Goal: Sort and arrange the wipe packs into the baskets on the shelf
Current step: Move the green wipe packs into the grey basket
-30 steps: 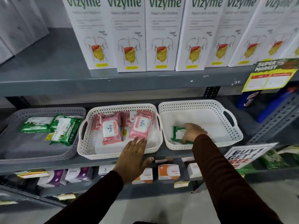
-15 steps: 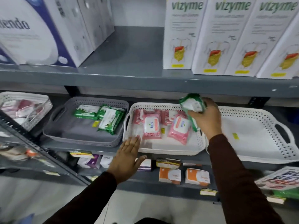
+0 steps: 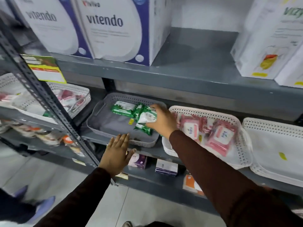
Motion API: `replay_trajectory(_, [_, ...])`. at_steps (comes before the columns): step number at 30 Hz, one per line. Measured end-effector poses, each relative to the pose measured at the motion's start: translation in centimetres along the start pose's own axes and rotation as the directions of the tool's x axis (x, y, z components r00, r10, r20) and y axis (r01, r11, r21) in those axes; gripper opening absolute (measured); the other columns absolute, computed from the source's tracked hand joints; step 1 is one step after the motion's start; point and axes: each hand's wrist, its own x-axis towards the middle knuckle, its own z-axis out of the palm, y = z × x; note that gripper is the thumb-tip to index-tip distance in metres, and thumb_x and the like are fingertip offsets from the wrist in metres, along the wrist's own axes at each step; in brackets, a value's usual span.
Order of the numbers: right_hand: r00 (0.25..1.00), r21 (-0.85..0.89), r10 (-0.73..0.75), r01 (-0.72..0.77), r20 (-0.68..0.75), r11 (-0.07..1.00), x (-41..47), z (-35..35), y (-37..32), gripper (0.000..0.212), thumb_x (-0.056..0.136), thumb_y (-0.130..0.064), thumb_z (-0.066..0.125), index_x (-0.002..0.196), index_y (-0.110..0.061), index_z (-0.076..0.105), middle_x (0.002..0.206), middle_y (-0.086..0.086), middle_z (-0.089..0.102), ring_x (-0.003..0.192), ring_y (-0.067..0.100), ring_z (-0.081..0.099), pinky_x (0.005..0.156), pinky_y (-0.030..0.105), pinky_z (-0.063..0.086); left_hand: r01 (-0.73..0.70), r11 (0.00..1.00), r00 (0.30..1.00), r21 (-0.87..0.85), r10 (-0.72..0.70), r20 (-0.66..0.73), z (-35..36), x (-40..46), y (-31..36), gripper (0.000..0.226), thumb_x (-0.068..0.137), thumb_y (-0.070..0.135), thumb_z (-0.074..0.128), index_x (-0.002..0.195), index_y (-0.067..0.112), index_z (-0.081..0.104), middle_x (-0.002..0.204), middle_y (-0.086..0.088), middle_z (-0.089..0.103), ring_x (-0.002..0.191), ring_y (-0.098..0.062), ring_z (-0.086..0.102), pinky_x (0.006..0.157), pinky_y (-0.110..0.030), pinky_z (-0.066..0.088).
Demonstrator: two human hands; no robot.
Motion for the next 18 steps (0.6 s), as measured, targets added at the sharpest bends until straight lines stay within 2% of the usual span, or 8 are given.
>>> replay_trajectory(4, [0.997,-0.028,-0.058,0.060,0.057,0.998,2.9,3.5,-2.9,0.063,0.067,-0.030,0.082,0.119,-0.017,0.050,0.124,0.011,0.060,0.112,0.034,0.056,0.084,0.044,0.051,0.003,1.000,1.000,0.007,-0.003,-0.001,-0.3,-0.5,-2.5,0.082,0.089,0.061,0.010,0.152,0.009,0.018,0.157,-0.009,0.025,0.147,-0.025,0.013,0.119,-0.040,0.006])
replay_trajectory(7, [0.981,-0.007,-0.169,0.170,0.100,0.985,4.9,5.9,-3.5,0.050,0.068,-0.014,0.081,0.112,-0.014,0.057,0.123,0.013,0.054,0.117,0.035,0.050,0.090,0.046,0.047,-0.010,1.000,1.000,0.022,0.010,0.006,-0.3,-0.4,-3.1,0.088,0.087,0.068,0.000,0.153,0.011,0.011,0.159,-0.006,0.018,0.148,-0.022,0.007,0.119,-0.038,0.002])
replay_trajectory(9, [0.966,-0.033,-0.207,0.215,0.153,0.976,5.6,6.8,-3.1,0.045,0.070,-0.006,0.078,0.111,-0.013,0.061,0.125,0.013,0.053,0.120,0.035,0.049,0.094,0.041,0.045,-0.014,0.999,1.000,0.029,0.014,0.000,-0.2,-0.3,-3.1,0.095,0.083,0.071,-0.012,0.153,0.010,0.009,0.160,-0.007,0.016,0.148,-0.022,0.005,0.119,-0.037,0.001])
replay_trajectory(11, [0.960,-0.053,-0.213,0.226,0.183,0.973,5.6,7.0,-2.7,0.039,0.075,-0.005,0.074,0.112,-0.012,0.062,0.127,0.013,0.054,0.123,0.034,0.049,0.097,0.039,0.043,-0.020,1.000,1.000,0.018,0.021,-0.014,-0.1,-0.3,-3.0,0.097,0.083,0.070,-0.014,0.152,0.007,0.010,0.159,-0.010,0.017,0.148,-0.024,0.006,0.119,-0.035,0.000])
replay_trajectory(14, [0.970,-0.008,-0.213,0.216,0.117,0.976,4.3,6.0,-2.4,0.032,0.080,-0.005,0.069,0.112,-0.009,0.066,0.128,0.014,0.057,0.124,0.034,0.050,0.102,0.041,0.042,-0.044,0.999,0.999,-0.027,0.043,-0.033,0.2,-0.5,-2.3,0.094,0.087,0.069,-0.006,0.151,0.004,0.014,0.158,-0.013,0.019,0.147,-0.027,0.009,0.119,-0.034,0.001])
replay_trajectory(18, [0.971,0.048,-0.189,0.197,-0.146,0.979,0.9,2.6,0.5,0.026,0.081,-0.006,0.063,0.105,-0.011,0.071,0.119,0.010,0.064,0.114,0.030,0.058,0.099,0.036,0.044,-0.097,0.994,0.994,-0.058,0.094,-0.053,0.9,0.0,0.4,0.082,0.094,0.061,0.013,0.148,0.001,0.025,0.155,-0.015,0.027,0.145,-0.029,0.017,0.117,-0.034,0.005])
